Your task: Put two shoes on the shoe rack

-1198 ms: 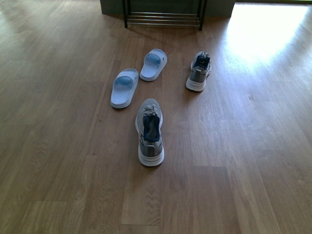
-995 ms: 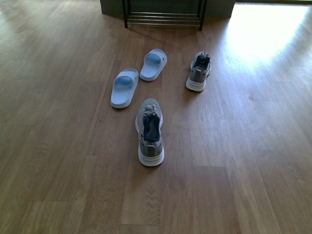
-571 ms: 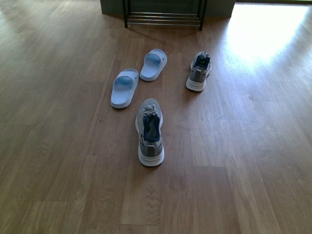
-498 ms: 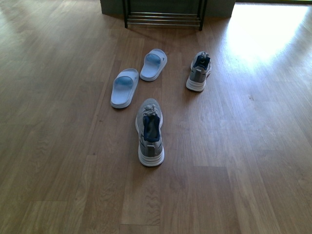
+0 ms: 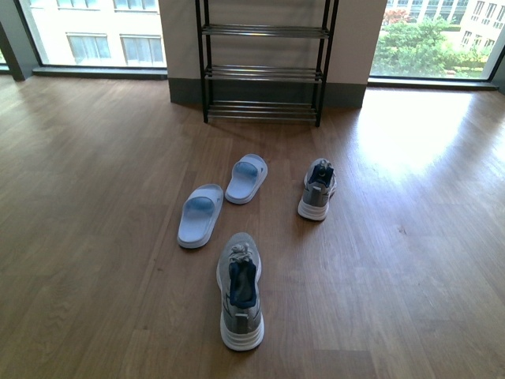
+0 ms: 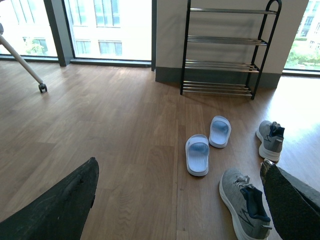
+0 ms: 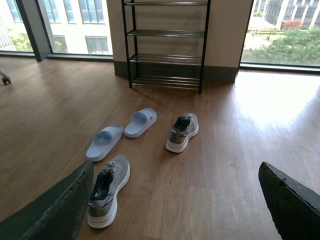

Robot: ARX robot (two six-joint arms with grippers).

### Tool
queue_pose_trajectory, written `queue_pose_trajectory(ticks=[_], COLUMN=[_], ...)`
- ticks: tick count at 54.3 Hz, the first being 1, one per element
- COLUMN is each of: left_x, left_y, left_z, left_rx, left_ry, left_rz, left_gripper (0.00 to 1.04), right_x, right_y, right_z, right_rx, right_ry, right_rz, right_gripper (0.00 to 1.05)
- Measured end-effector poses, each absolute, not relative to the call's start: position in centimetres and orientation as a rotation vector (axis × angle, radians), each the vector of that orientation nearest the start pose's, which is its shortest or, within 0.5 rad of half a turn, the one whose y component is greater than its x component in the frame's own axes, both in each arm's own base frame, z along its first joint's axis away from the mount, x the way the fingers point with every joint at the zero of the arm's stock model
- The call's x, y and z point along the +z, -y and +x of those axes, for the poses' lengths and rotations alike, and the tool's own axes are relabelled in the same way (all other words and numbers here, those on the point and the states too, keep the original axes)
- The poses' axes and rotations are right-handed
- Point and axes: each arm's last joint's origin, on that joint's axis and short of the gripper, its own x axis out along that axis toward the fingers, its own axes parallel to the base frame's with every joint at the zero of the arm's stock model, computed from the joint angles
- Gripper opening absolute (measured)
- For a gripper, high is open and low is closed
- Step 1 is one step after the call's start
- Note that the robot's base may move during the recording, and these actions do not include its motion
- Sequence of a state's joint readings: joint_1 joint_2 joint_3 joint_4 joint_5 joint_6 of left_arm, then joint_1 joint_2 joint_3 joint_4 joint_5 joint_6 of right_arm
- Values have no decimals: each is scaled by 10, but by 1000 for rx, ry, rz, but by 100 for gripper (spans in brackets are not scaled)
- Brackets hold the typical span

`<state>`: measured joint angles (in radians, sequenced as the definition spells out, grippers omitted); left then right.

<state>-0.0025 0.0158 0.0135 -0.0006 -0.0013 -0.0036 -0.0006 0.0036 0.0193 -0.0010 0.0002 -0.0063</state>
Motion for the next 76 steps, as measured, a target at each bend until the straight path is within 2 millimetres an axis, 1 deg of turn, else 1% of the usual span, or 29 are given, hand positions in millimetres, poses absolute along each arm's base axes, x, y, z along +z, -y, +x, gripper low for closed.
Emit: queue_pose_trajectory(ticks=[76], left_x=[167], left_y=[0], left_z=[98], left_rx=[-1], left_ry=[-3], left_rz=[-4], left_gripper=[95], right_x=[170], right_y=[0], right_z=[97], right_rx=[-1], right_ry=[15], right_rz=[-6], right_gripper=[96])
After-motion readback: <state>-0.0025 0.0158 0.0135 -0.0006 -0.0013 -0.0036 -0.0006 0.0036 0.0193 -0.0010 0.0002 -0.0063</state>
